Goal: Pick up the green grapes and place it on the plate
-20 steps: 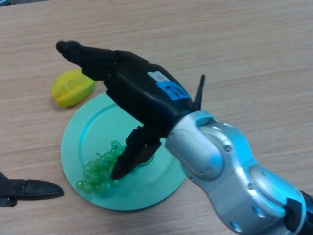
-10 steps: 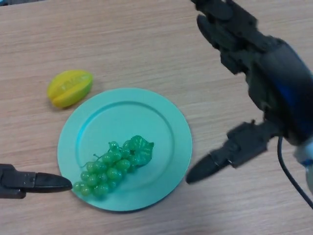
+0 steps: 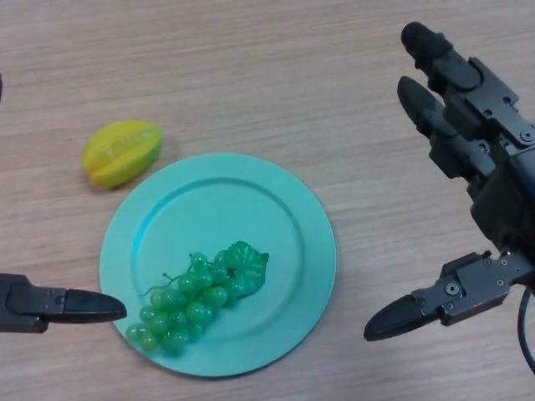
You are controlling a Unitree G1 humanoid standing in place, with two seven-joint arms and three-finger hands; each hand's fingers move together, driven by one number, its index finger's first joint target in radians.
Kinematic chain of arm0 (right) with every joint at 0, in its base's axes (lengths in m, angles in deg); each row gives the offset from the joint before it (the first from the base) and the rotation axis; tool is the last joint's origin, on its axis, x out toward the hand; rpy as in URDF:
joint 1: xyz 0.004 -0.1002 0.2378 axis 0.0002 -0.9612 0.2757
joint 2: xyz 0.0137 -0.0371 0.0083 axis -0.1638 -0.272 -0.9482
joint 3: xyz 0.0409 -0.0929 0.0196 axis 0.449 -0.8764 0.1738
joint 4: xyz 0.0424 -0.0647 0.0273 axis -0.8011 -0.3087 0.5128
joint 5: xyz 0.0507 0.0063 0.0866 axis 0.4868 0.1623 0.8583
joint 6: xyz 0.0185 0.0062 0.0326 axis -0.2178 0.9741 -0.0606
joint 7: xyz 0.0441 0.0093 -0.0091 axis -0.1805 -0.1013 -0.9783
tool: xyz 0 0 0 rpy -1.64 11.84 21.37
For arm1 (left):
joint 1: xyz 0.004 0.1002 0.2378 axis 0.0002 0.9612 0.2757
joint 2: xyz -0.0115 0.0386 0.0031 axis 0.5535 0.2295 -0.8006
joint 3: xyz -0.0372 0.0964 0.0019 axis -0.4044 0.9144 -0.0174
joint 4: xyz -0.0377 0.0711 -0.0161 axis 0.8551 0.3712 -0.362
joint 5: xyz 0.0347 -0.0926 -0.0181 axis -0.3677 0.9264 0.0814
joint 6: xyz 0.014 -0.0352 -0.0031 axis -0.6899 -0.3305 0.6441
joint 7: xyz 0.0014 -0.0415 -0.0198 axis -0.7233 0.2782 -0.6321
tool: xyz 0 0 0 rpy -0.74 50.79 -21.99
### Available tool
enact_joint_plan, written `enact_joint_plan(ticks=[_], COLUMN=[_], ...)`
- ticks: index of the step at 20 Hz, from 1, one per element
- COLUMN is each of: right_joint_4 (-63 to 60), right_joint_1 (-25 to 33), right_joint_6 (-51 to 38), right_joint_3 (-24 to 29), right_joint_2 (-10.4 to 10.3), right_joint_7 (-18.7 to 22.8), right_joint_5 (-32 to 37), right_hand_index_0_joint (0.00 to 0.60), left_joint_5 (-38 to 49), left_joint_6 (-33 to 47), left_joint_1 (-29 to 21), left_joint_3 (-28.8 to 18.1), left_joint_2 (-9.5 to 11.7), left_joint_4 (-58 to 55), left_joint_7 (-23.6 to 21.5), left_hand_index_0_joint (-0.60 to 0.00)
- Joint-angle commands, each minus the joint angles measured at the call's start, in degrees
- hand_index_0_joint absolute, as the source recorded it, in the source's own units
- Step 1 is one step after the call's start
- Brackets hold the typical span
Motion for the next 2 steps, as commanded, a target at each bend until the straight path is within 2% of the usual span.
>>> enact_joint_plan(ticks=[1, 2], right_joint_4=[3.0, 3.1], right_joint_1=[0.9, 0.3], right_joint_6=[-9.2, -10.4], right_joint_3=[2.3, 1.8], right_joint_2=[1.3, 1.2], right_joint_7=[0.6, 0.4], right_joint_5=[1.4, 0.6], right_hand_index_0_joint=[0.000, 0.000], left_joint_5=[-1.0, -1.5], left_joint_6=[4.4, 3.6], left_joint_1=[-1.3, -1.5], left_joint_3=[0.0, 1.1], left_joint_2=[2.3, 2.3], left_joint_4=[-2.6, -3.0], left_joint_7=[-2.0, -1.9], left_hand_index_0_joint=[0.000, 0.000])
